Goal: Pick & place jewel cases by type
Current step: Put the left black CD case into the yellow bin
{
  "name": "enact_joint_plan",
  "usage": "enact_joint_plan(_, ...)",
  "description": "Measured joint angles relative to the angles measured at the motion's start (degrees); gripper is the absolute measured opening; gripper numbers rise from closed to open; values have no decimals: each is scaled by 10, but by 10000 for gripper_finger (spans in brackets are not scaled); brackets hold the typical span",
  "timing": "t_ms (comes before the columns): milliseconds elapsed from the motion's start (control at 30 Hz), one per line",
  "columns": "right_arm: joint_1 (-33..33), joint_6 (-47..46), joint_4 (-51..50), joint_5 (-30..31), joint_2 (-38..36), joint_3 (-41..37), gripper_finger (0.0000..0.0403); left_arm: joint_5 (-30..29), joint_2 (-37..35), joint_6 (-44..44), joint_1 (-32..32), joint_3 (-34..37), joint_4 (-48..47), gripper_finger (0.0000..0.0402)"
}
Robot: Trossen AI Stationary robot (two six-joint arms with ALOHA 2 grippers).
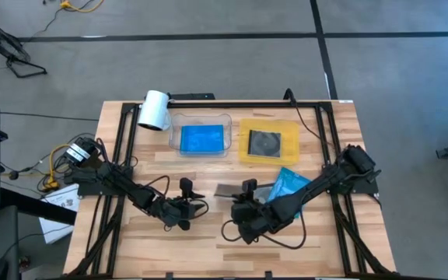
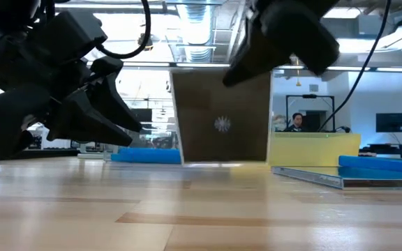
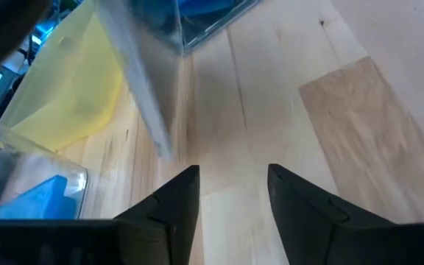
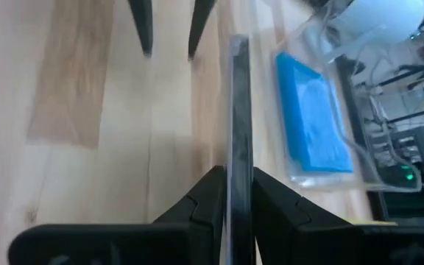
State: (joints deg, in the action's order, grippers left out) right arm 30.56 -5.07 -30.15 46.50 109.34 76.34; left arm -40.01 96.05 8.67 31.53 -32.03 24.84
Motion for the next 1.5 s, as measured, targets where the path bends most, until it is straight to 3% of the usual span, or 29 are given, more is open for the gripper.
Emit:
enact_joint_plan(433,6,-11,-29,31,-23,1,28,1,0,-10,0,0,-8,153)
enact_joint_plan(633,6,-11,-29,36,-23,1,46,1,0,-11,0,0,-9,153)
enact_joint_plan(900,6,-13,-42,47,-23,1,29,1,0,-12,0,0,-10,153)
enact_joint_plan(1500,4,-45,-103,83,-29,1,40,2,0,-13,0,0,-10,153)
